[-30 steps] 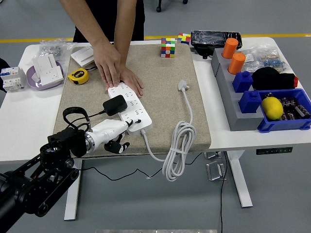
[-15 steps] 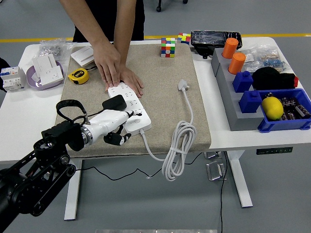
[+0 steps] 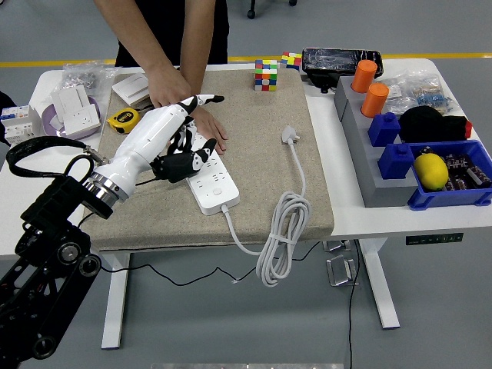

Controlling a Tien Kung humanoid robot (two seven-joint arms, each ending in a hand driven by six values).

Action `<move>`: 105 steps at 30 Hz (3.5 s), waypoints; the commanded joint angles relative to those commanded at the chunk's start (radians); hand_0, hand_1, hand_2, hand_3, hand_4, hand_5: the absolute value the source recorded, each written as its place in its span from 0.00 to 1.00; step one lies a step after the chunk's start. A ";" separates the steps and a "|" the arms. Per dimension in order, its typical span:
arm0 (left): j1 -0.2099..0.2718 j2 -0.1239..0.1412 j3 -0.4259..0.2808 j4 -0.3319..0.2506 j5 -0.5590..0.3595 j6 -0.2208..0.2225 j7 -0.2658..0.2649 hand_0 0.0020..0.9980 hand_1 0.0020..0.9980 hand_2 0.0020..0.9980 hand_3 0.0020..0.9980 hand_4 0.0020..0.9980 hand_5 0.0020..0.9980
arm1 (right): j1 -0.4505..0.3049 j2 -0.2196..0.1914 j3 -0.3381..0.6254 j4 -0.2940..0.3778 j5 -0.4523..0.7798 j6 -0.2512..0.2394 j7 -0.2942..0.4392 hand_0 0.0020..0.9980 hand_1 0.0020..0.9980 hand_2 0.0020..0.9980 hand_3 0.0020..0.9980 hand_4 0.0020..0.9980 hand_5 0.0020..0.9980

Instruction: Pick up the plug,place it near the board,insert it into the board,press the button

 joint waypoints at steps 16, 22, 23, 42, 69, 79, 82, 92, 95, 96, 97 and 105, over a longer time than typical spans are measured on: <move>0.064 -0.034 -0.045 0.042 -0.510 -0.074 0.051 1.00 1.00 1.00 1.00 1.00 0.56 | 0.000 0.001 0.004 -0.001 -0.001 0.000 0.000 0.82 0.79 0.75 0.76 1.00 1.00; 0.061 -0.022 -0.042 0.048 -0.401 -0.098 0.053 1.00 1.00 1.00 1.00 1.00 0.52 | 0.000 0.001 0.003 0.000 -0.002 0.000 0.000 0.82 0.79 0.75 0.76 1.00 1.00; 0.060 -0.017 -0.040 0.049 -0.356 -0.108 0.054 1.00 1.00 1.00 1.00 1.00 0.52 | 0.000 0.001 0.002 0.000 -0.001 0.000 0.000 0.82 0.79 0.75 0.76 1.00 1.00; 0.000 0.046 0.064 0.226 0.269 -0.115 0.027 0.20 0.11 0.18 0.88 0.46 0.03 | -0.005 -0.001 -0.005 -0.001 0.001 -0.001 -0.001 0.82 0.79 0.75 0.76 1.00 1.00; -0.099 0.028 0.139 0.406 0.269 -0.094 0.007 0.15 0.04 0.15 0.80 0.49 0.00 | 0.004 -0.001 -0.004 -0.001 0.003 -0.001 -0.001 0.82 0.79 0.75 0.76 1.00 1.00; -0.113 0.020 0.141 0.441 0.269 -0.076 -0.004 0.15 0.04 0.15 0.80 0.49 0.00 | 0.004 0.000 -0.004 -0.001 0.005 -0.001 0.000 0.82 0.79 0.75 0.76 1.00 1.00; -0.115 0.019 0.139 0.456 0.269 -0.076 -0.004 0.15 0.04 0.15 0.80 0.49 0.00 | 0.004 -0.001 -0.004 -0.001 0.005 -0.001 0.000 0.82 0.79 0.75 0.76 1.00 1.00; -0.118 0.018 0.136 0.480 0.269 -0.067 -0.009 0.15 0.04 0.15 0.79 0.50 0.00 | 0.005 -0.001 -0.005 -0.001 0.006 -0.001 0.001 0.82 0.79 0.75 0.76 1.00 1.00; -0.117 0.018 0.136 0.481 0.269 -0.065 -0.010 0.15 0.04 0.15 0.79 0.50 0.00 | 0.004 -0.001 -0.005 -0.001 0.005 -0.001 0.001 0.82 0.79 0.75 0.76 1.00 1.00; -0.116 0.018 0.136 0.481 0.269 -0.065 -0.010 0.15 0.04 0.15 0.79 0.50 0.00 | 0.004 -0.001 -0.006 -0.001 0.005 -0.001 0.001 0.82 0.79 0.75 0.76 1.00 1.00; -0.116 0.017 0.136 0.481 0.269 -0.064 -0.010 0.15 0.04 0.15 0.79 0.50 0.00 | 0.003 -0.001 -0.007 -0.001 0.006 -0.001 0.001 0.82 0.79 0.75 0.76 1.00 1.00; -0.112 0.010 0.136 0.489 0.269 -0.064 -0.011 0.14 0.04 0.15 0.79 0.51 0.00 | 0.001 -0.002 -0.009 -0.001 0.006 -0.002 0.001 0.82 0.79 0.75 0.76 1.00 1.00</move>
